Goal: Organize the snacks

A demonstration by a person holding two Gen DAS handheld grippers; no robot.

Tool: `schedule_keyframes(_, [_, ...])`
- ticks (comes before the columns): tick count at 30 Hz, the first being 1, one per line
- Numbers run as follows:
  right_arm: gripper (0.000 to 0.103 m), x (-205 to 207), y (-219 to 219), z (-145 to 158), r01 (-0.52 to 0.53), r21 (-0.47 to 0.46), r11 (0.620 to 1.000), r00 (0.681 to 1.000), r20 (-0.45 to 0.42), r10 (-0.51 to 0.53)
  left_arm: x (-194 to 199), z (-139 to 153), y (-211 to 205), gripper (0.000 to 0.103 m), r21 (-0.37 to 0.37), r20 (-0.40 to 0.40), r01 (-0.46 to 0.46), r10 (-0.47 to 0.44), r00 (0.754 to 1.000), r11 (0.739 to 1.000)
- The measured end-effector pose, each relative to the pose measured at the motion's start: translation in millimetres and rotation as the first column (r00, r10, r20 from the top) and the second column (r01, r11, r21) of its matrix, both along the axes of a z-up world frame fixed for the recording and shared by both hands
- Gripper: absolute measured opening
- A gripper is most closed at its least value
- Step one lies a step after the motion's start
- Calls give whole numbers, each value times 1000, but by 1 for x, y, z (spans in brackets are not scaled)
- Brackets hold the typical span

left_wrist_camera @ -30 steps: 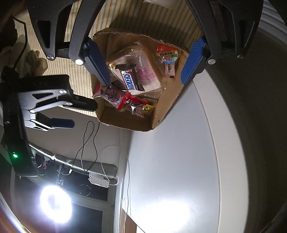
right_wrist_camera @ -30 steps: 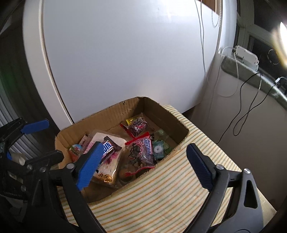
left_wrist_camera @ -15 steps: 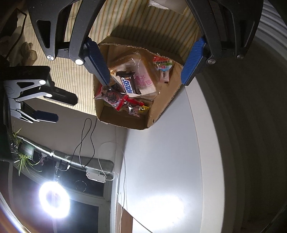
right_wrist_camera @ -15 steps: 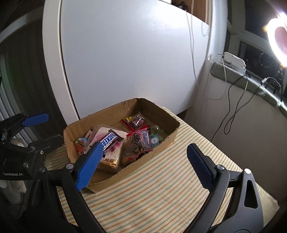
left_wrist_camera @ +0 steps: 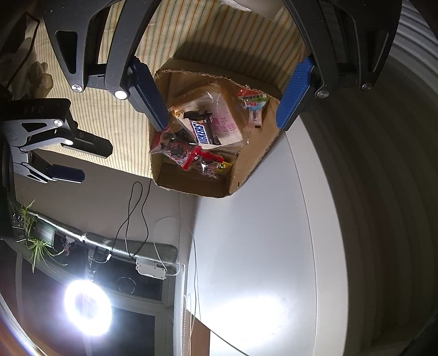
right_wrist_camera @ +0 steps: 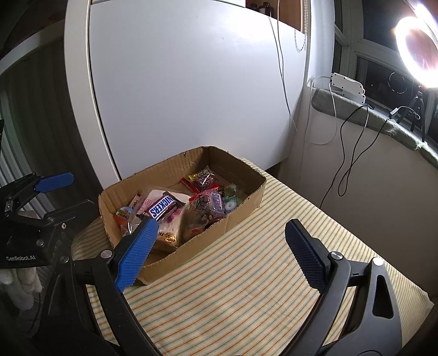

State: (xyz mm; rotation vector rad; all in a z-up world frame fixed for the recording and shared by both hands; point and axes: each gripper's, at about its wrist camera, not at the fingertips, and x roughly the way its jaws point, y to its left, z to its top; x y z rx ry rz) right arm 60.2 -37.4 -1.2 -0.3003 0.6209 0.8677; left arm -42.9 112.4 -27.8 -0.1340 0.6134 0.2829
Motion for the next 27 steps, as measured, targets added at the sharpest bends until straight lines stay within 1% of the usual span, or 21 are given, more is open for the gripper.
schedule_keyframes(27, [96, -9, 0, 0, 5, 5, 1000, 1000, -8, -5, -4, 2, -6, 81, -2, 7, 6, -6, 1000, 1000])
